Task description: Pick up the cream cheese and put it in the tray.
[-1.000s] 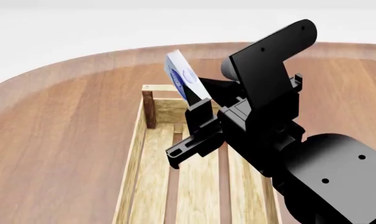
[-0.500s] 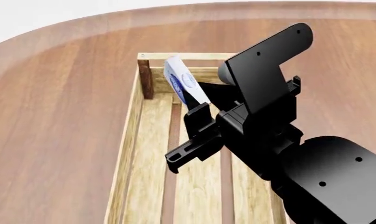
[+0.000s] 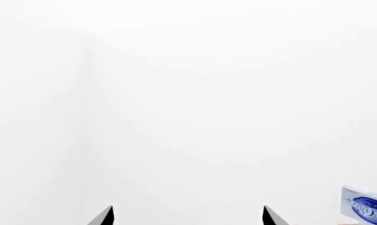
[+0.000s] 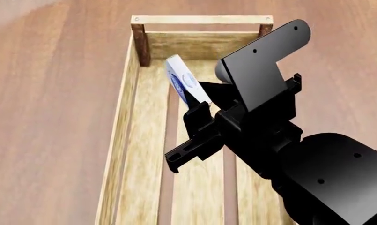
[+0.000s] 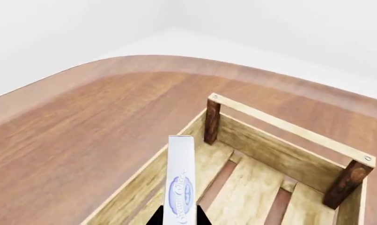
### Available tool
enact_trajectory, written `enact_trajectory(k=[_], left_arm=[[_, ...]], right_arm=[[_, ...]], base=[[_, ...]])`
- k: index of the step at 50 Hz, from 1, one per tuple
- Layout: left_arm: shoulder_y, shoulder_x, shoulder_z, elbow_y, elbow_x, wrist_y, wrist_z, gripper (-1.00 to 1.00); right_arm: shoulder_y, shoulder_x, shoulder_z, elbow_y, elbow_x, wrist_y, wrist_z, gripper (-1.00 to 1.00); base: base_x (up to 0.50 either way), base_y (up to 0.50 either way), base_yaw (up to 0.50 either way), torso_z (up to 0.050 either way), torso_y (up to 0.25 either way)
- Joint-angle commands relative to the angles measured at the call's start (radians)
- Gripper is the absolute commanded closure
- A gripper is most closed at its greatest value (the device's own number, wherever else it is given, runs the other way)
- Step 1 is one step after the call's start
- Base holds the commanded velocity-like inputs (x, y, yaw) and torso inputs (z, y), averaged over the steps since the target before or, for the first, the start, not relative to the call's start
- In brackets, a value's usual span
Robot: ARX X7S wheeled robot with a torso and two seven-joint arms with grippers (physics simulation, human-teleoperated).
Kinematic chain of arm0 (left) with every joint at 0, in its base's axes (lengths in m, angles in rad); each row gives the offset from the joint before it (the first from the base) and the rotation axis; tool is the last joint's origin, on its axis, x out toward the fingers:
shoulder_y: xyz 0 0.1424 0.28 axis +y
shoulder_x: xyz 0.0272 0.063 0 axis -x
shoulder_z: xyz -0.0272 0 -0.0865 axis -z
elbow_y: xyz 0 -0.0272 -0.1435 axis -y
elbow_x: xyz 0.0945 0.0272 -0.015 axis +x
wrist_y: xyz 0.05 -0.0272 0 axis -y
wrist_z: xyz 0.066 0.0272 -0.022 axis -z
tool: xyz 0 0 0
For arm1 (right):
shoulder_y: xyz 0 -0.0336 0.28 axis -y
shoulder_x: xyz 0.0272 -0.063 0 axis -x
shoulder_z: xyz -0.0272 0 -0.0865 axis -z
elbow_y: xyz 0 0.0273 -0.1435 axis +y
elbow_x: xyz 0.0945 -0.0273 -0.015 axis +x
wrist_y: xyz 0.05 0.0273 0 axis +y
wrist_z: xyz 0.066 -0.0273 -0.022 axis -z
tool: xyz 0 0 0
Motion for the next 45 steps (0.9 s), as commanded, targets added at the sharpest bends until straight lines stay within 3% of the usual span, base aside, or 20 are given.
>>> enact_trajectory(k=[1,45], left_arm=[[-0.001,-0.002,0.000,-0.003,0.001,0.004,-0.006,-1.00],[0.000,-0.013,0.004,-0.001,-0.002,0.013,-0.020,-1.00]], right_arm=[[0.016,0.000,-0.006,0.001,-0.007,0.001,0.003,1.00],[0.015,0.012,-0.043,-0.001,-0.007,-0.007,0.006,1.00]], base=[[0.00,0.00,0.00,0.005,-0.158],[0.00,0.00,0.00,0.005,-0.153]])
